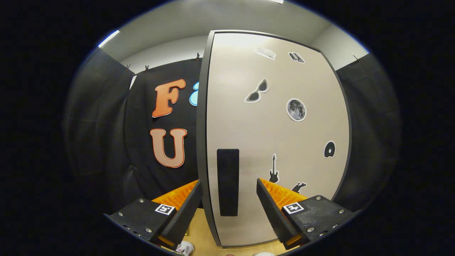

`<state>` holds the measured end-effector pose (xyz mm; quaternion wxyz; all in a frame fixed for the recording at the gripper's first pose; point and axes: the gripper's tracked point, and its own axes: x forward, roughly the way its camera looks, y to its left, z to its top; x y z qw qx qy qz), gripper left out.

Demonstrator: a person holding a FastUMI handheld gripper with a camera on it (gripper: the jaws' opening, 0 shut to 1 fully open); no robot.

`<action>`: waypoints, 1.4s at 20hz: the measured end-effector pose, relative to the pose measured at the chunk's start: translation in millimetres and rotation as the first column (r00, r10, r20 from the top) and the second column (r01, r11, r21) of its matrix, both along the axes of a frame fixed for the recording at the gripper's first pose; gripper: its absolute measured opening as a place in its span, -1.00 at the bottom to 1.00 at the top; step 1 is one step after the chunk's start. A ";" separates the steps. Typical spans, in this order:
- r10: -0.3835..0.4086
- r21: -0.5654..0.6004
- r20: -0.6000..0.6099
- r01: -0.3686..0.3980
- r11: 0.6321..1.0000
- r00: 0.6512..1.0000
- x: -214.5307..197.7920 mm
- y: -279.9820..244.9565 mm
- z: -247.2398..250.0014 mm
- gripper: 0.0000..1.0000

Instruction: Open the shoe cabinet door, grab the shoes and put them into the shoe cabinet, then close the shoe cabinet door.

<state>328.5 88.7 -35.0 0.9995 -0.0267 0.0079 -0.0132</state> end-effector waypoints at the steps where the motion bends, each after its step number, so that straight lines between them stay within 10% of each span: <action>1: -0.005 -0.004 -0.005 0.005 1.000 1.000 3.9 -0.5 -2.1 0.90; 13: -0.021 -0.019 -0.024 0.021 1.000 0.999 20.0 -2.8 -12.3 0.83; 24: 0.003 -0.036 -0.038 -0.004 0.999 0.999 25.9 2.0 -18.1 -0.20; 28: 0.007 -0.035 -0.055 -0.009 0.999 0.998 24.6 2.2 -19.8 -0.28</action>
